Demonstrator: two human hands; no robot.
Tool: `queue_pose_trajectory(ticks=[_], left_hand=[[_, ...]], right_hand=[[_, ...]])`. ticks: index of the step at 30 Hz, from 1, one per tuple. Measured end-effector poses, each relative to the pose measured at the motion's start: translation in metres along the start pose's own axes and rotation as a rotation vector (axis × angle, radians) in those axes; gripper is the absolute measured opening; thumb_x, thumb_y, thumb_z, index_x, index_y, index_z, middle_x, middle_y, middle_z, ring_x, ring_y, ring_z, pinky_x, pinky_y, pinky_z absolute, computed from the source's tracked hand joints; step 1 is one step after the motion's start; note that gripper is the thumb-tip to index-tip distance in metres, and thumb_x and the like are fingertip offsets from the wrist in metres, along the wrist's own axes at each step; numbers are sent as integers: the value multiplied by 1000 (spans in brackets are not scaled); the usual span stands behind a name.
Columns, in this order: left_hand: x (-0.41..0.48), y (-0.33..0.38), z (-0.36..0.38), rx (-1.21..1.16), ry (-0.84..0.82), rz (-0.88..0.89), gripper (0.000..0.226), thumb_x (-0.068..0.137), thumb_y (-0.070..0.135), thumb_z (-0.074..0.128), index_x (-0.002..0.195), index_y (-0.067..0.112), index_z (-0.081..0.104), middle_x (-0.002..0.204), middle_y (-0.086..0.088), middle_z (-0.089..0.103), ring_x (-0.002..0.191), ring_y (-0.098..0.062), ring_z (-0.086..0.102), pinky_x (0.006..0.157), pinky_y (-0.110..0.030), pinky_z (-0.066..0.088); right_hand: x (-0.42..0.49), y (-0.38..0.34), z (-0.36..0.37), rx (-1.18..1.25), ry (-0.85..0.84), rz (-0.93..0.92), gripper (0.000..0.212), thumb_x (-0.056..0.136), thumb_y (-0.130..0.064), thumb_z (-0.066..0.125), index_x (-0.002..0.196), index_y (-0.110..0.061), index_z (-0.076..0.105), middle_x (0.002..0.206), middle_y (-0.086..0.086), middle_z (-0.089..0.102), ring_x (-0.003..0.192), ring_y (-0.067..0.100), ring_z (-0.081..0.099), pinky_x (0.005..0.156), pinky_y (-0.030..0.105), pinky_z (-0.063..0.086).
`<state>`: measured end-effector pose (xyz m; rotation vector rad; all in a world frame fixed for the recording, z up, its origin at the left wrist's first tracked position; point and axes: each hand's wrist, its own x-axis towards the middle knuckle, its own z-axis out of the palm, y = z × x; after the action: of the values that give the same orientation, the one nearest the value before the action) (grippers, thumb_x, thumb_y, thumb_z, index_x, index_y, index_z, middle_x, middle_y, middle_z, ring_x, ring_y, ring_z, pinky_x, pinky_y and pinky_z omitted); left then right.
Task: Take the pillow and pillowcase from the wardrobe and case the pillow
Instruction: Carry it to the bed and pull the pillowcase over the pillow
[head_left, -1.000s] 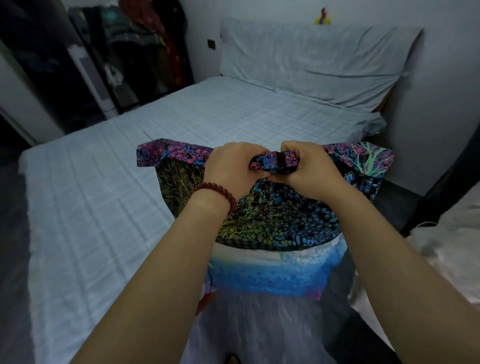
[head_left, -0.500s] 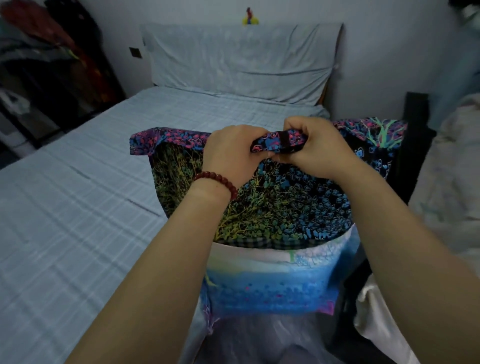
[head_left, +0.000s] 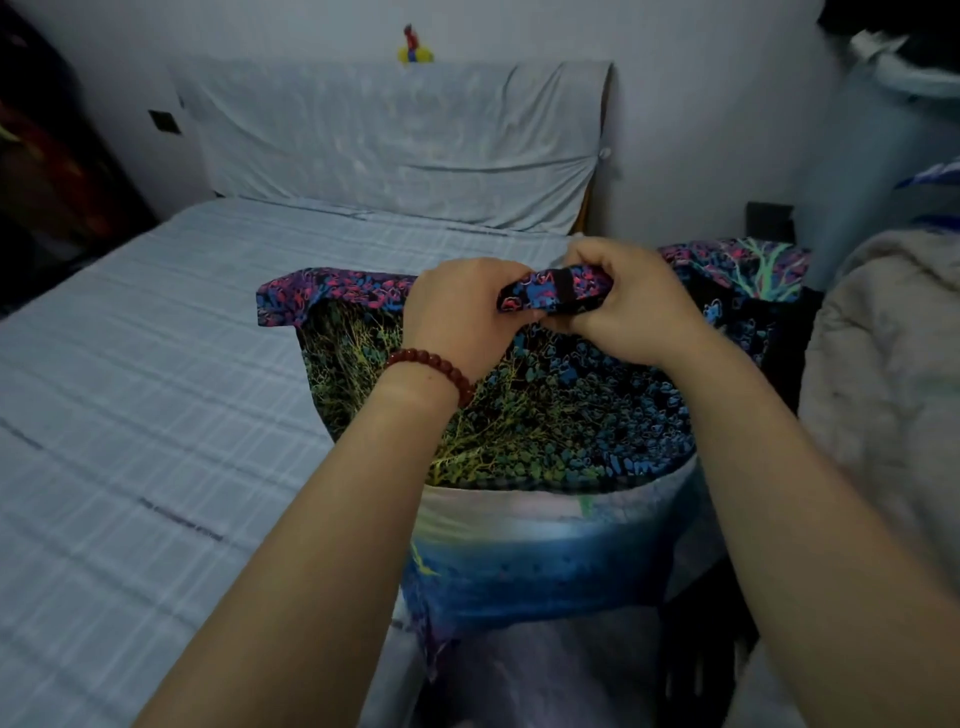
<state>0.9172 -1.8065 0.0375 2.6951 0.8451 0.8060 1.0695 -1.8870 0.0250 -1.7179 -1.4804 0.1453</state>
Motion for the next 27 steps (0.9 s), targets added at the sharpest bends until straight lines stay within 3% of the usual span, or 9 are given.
queue_pose_trajectory(ticks=[5,13,18,24,27], left_hand=[[47,-26,32,-11,-60,8,16,79,39,65,86,25,70,74,0,69,72,-24,62,63,-36,50],[125,-60,77,-30,-159,72,20,80,44,62,80,25,68,73,2,68,69,-24,61,60,-34,48],[174,-65,105,-113,-143,130,20,76,47,66,78,28,70,71,2,69,65,-22,61,55,-30,45],[250,-60,146,-160,-162,137,20,76,46,67,85,29,72,79,2,72,71,-22,63,59,-35,50],[294,-52,166,-150,-159,147,18,77,44,66,83,28,71,78,1,70,71,-23,63,60,-37,51]], right_hand=[[34,36,10,-35,82,30,38,58,-30,81,71,-20,47,67,-10,52,69,20,52,68,36,42],[91,87,19,-51,132,206,44,54,-35,87,92,-29,66,89,-10,69,83,9,63,75,27,50],[119,122,9,-94,207,231,33,54,-45,83,78,-27,69,74,-12,65,71,8,60,60,23,44],[170,181,-17,-107,205,240,29,57,-40,83,76,-23,68,74,-6,66,71,13,60,64,30,47],[202,212,-37,-98,199,236,24,58,-38,84,69,-31,63,66,-13,62,64,0,56,56,21,40]])
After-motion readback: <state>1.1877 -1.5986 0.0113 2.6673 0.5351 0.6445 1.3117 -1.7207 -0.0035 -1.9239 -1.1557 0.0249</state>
